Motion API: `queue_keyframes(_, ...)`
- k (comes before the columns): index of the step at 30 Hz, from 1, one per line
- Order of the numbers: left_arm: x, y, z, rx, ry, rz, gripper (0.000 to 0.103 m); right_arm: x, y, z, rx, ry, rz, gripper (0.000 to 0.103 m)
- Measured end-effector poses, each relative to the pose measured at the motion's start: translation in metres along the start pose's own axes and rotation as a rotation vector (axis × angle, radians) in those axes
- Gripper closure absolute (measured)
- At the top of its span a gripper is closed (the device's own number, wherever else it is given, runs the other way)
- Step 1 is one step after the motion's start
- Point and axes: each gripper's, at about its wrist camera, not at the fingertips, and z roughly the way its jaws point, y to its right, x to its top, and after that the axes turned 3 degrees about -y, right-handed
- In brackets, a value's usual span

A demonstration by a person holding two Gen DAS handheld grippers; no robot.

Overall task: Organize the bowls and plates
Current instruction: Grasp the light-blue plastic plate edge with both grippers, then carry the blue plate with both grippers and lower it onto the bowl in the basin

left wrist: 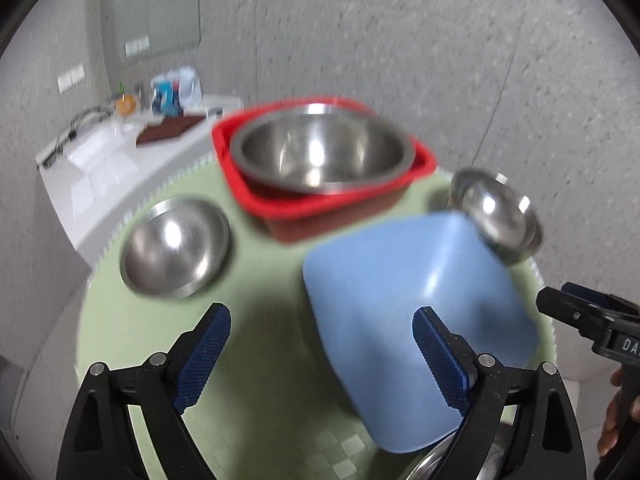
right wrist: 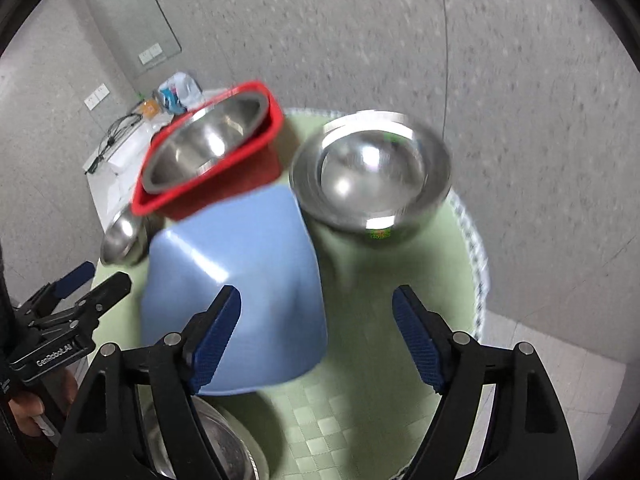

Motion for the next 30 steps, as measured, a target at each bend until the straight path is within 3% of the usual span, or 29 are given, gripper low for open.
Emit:
queue_keyframes(3,-0.001,0.006,0.025,0.014,-0.066,-0.001,0.014,-0.010,0.008,0.020,0.020,-0.057,0.024,0.030)
queue_keyframes(4,-0.002,0.008,0.032,0.015,-0.082,0.004,0.018,-0.013,0.008,0.026,0.043,-0.069,0.032,0.033)
queue_keyframes(6,-0.003,0.011,0.045,-0.016,-0.116,0.008,0.035,-0.016,0.007,0.036,0.078,-0.094,0.035,0.045)
queue_keyframes(7,0.000,0.012,0.049,-0.034,-0.129,0.010,0.050,-0.016,0.004,0.040,0.092,-0.103,0.029,0.050)
queue_keyframes(8,0.000,0.014,0.053,-0.058,-0.142,0.014,0.062,-0.016,0.002,0.042,0.101,-0.110,0.021,0.064)
queue_keyframes(9,0.001,0.017,0.056,-0.077,-0.151,0.022,0.068,-0.016,0.000,0.043,0.111,-0.116,0.014,0.075)
queue_keyframes(10,0.001,0.017,0.056,-0.088,-0.150,0.028,0.073,-0.016,-0.004,0.044,0.118,-0.122,0.003,0.079)
queue_keyframes(14,0.009,0.008,0.053,-0.109,-0.110,0.003,0.081,-0.013,-0.008,0.042,0.116,-0.131,-0.027,0.085)
queue_keyframes(24,0.012,-0.005,-0.006,-0.116,-0.006,0.020,0.081,0.004,-0.028,0.005,0.166,-0.104,-0.087,0.085)
queue_keyframes(30,0.038,-0.016,-0.038,-0.123,0.087,0.001,0.081,0.036,-0.045,-0.026,0.185,-0.031,-0.149,0.084)
